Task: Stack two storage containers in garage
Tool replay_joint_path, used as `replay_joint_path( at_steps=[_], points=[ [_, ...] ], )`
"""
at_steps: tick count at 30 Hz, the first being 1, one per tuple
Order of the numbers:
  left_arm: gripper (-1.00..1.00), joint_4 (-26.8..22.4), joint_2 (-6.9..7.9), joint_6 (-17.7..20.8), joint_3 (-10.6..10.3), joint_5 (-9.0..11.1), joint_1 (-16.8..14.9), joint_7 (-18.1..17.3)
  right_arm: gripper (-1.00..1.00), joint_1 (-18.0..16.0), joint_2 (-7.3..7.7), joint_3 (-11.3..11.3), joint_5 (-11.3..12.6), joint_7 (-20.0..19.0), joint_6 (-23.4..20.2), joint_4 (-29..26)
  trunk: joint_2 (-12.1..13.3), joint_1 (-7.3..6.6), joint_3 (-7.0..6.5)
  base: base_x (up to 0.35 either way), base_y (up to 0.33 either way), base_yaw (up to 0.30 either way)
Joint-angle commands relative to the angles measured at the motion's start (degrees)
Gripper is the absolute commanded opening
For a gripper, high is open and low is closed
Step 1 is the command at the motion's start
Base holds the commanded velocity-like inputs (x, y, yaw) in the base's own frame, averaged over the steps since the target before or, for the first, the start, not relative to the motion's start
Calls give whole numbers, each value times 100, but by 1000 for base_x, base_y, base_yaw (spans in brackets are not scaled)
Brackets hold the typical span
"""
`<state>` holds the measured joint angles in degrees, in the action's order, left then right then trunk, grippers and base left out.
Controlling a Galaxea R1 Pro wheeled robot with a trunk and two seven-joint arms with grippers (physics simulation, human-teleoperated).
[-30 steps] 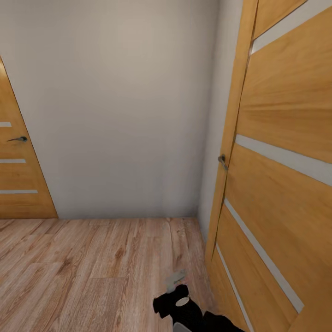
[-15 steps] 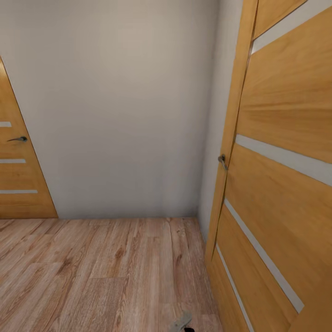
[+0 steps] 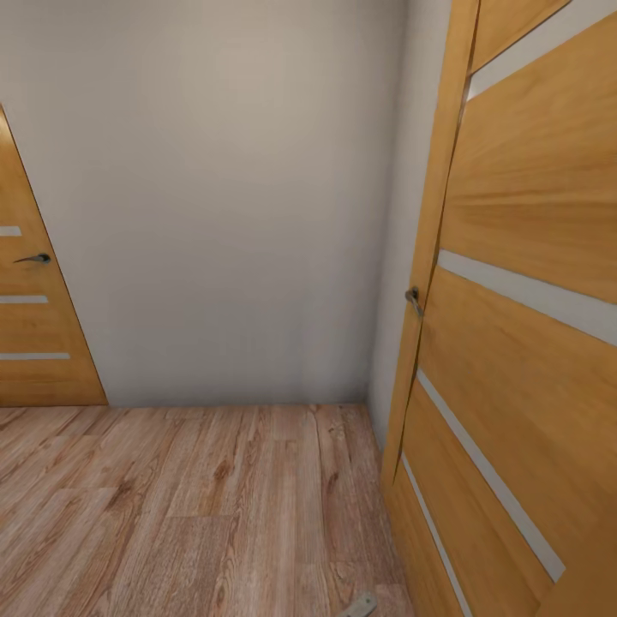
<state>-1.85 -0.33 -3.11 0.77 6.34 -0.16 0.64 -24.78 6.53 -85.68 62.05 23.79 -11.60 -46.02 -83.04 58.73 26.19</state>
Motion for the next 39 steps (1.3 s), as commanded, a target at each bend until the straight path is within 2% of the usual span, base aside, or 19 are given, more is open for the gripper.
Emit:
replay_joint_path(
  at_steps=[1, 5, 7, 8, 9, 10, 11, 13, 14, 17, 21, 23, 30, 34, 39],
  points=[
    [100, 1, -2, -15, 2, 51, -2, 7, 100, -9, 5, -25, 25, 37, -16, -14, -4, 0, 6, 0, 0, 0],
    [100, 1, -1, -14, 2, 51, -2, 7, 100, -9, 6, -27, 26, 11, -18, -13, -4, 0, 6, 0, 0, 0],
    [100, 1, -2, -14, 2, 51, -2, 7, 100, -9, 12, -28, 26, -182, -32, -5, -4, 0, 6, 0, 0, 0],
    [100, 1, 4, -20, 2, 51, -2, 7, 100, -9, 7, -33, 26, -241, -53, 91, -4, 0, 6, 0, 0, 0],
    [100, 1, 5, -22, 2, 57, -2, 7, 100, 8, -43, -41, 26, -321, -29, 543, -4, 0, 6, 0, 0, 0],
    [100, 1, 2, -23, 2, 55, -2, 7, 100, 11, -51, -43, 26, -374, -22, 669, -4, 0, 6, 0, 0, 0],
    [100, 1, 7, -17, 2, 59, -2, 7, 100, 334, -33, -39, 29, -647, 38, 1262, -4, 0, 6, 0, 0, 0],
    [100, 1, 7, -16, 2, 60, -2, 7, 100, 525, -48, -42, 35, -664, 196, 1592, -4, 0, 6, 0, 0, 0],
    [100, 1, 2, -15, 2, 60, -2, 7, 100, 1017, -57, -38, 45, -693, 1017, 2386, -4, 0, 6, 0, 0, 0],
    [100, 1, 6, -15, -1, 60, -2, 7, 100, 1390, -55, -30, 61, -731, 1499, 2924, -4, 0, 6, 0, 0, 0],
    [100, 1, 7, -14, -5, 60, -2, 7, 100, 1691, -23, -16, 112, -965, 1689, 3359, -4, 0, 6, 0, 0, 0],
    [100, 1, 7, -14, -6, 60, -2, 7, 100, 1784, -9, -9, 211, -1091, 1733, 3505, -4, 0, 6, 0, 0, 0],
    [100, 1, 7, -14, -6, 60, -2, 7, 100, 1898, 3, -10, 1085, -1307, 1876, 3859, -4, 0, 6, 0, 0, 0],
    [100, 1, 7, -14, -6, 60, -2, 7, 100, 1911, 12, -4, 1257, -1326, 1886, 3913, -4, 0, 6, 0, 0, 0],
    [100, 1, 0, -14, -6, 60, -2, 14, 100, 1921, 5, -14, 1299, -1437, 1889, 4178, -4, 0, 6, 0, 0, 0]
  ],
)
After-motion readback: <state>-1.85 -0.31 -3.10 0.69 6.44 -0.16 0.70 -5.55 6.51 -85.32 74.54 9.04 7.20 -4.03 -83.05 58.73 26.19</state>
